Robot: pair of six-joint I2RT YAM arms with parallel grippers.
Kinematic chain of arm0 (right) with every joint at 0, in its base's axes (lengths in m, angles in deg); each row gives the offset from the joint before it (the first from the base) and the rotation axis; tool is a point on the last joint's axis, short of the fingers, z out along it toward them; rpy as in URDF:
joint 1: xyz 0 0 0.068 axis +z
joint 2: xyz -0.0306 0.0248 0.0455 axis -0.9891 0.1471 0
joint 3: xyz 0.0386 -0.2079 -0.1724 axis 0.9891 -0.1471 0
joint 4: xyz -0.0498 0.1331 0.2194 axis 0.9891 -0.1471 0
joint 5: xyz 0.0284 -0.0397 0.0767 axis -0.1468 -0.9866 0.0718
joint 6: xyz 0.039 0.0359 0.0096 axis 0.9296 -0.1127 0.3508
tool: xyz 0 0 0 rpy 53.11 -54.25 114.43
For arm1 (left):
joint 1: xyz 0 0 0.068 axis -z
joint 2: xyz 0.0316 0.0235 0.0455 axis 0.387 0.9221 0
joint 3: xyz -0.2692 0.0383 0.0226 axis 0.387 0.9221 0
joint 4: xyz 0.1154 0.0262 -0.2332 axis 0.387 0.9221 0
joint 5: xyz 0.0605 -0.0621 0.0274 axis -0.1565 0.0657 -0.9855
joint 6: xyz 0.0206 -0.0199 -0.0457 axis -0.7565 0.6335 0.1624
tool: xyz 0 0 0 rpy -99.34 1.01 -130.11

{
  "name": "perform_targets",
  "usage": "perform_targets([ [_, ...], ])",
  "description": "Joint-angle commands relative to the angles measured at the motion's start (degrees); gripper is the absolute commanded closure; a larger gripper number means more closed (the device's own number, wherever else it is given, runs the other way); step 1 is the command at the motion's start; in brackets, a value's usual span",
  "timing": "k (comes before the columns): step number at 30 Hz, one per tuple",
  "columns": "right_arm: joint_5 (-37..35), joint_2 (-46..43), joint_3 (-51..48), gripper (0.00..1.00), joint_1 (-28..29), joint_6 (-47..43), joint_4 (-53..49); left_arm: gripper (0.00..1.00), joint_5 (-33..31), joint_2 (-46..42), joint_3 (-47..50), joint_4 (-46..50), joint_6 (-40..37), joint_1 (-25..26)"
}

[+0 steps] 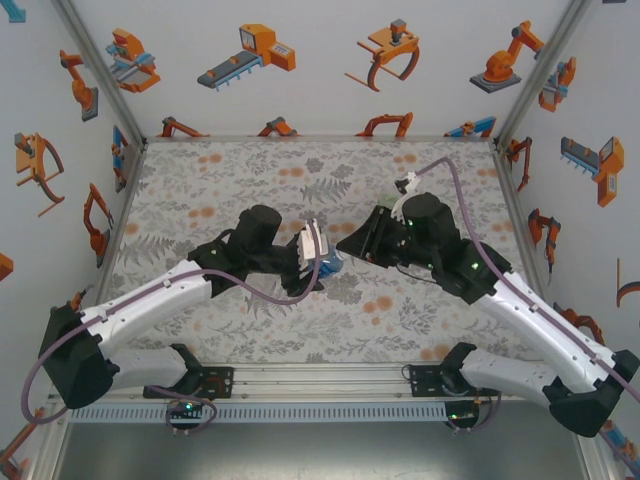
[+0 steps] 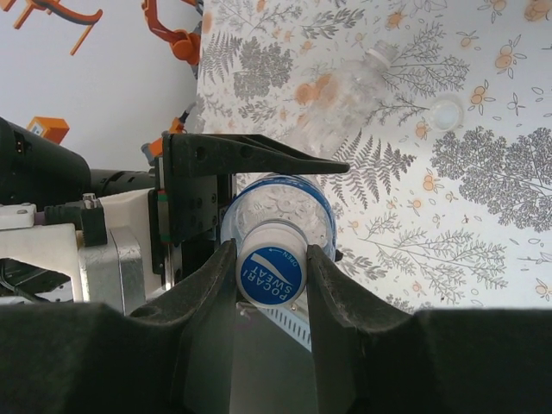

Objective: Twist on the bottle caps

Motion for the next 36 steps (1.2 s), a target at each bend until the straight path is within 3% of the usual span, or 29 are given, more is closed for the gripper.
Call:
perform_targets([
  [1, 2.3, 0.6, 3.1, 0.68, 0.1, -8.1, 0.6, 1.0, 2.1, -0.7, -1.2, -4.1, 0.5, 0.2],
  [4, 4.4, -0.1, 4.9, 0.54, 0.0, -17.2, 0.5, 1.0, 2.9, -0.9, -1.2, -3.0, 0.3, 0.2],
  [8, 7.6, -2.8, 5.1, 0.46, 0.1, -29.0, 2.4, 1.0, 5.8, -1.5, -1.0, -1.6, 0.2, 0.2],
  [23, 34.0, -7.0, 5.0, 0.43, 0.1, -72.7, -1.8, 1.0, 19.7, -5.7, -1.1, 5.5, -1.2, 0.2],
  [27, 36.2, -6.5, 5.1, 0.44, 0.1, -75.4, -2.5, 1.0, 21.9, -6.0, -1.6, 6.5, -0.8, 0.2],
  [36, 39.1, -4.6, 4.6, 0.56, 0.1, -73.3, 1.1, 1.0, 22.1, -6.1, -1.7, 7.3, -1.4, 0.2],
])
